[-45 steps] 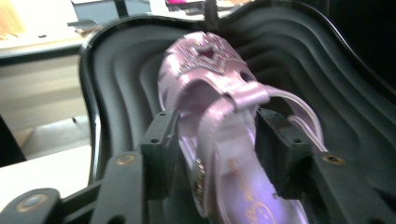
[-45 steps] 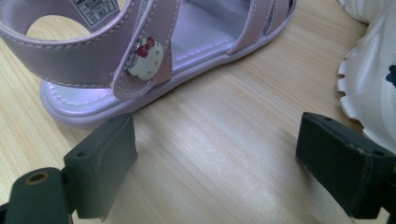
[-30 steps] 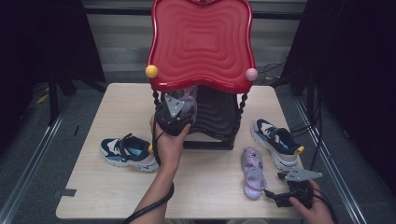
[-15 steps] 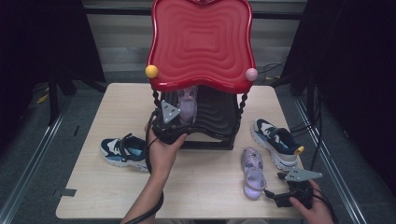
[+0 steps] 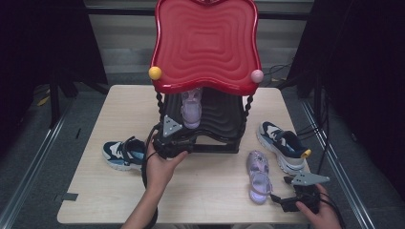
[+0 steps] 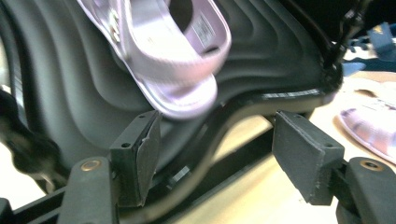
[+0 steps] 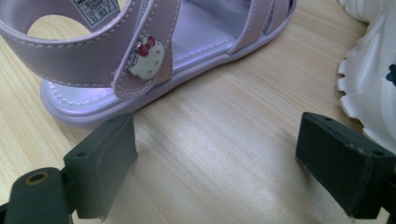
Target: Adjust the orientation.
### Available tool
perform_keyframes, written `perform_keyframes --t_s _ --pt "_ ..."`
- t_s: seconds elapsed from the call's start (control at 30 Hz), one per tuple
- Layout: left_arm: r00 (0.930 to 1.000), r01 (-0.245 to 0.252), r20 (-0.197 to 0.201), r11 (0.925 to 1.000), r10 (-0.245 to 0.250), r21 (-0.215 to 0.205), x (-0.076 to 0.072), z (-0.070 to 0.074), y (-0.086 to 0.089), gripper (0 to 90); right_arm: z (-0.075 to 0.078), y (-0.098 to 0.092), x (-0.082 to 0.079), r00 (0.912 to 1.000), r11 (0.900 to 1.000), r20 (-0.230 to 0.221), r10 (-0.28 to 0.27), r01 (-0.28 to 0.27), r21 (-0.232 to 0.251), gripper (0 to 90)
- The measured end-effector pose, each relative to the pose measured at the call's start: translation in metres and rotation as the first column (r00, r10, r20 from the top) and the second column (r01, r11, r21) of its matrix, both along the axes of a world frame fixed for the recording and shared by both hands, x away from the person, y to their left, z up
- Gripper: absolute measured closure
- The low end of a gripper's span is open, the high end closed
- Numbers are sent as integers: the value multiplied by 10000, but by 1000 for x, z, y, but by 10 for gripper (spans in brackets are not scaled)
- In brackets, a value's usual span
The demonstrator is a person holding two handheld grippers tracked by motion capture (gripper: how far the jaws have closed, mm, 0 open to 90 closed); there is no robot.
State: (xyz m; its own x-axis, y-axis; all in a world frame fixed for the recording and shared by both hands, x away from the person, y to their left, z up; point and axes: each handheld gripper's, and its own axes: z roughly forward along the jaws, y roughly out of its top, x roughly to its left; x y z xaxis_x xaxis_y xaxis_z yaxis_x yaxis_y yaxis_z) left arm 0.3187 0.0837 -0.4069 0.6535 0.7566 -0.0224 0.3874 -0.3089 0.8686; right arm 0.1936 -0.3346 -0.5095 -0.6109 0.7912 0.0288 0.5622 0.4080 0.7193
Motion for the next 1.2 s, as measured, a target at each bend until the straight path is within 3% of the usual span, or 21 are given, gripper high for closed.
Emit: perform_keyframes --t_s 0.5,0.83,0.97,1.0,1.2 --pt "9952 710 -689 9974 -697 157 -12 -25 13 304 0 0 0 10000 10000 2 2 -2 2 116" --pt "9918 1035 -787 9941 -1007 323 -20 -34 16 291 0 0 0 10000 10000 5 3 -3 0 116" --pt "9855 1453 -939 9886 -1411 394 -23 -39 14 285 0 0 0 10000 10000 4 1 -1 -3 116" --pt "9806 1649 -1098 9862 -1621 168 -24 -43 14 284 0 0 0 10000 10000 2 0 0 -2 116" --pt "9725 1981 -1310 9797 -1925 305 -26 -50 15 279 0 0 0 10000 10000 0 -16 16 14 116"
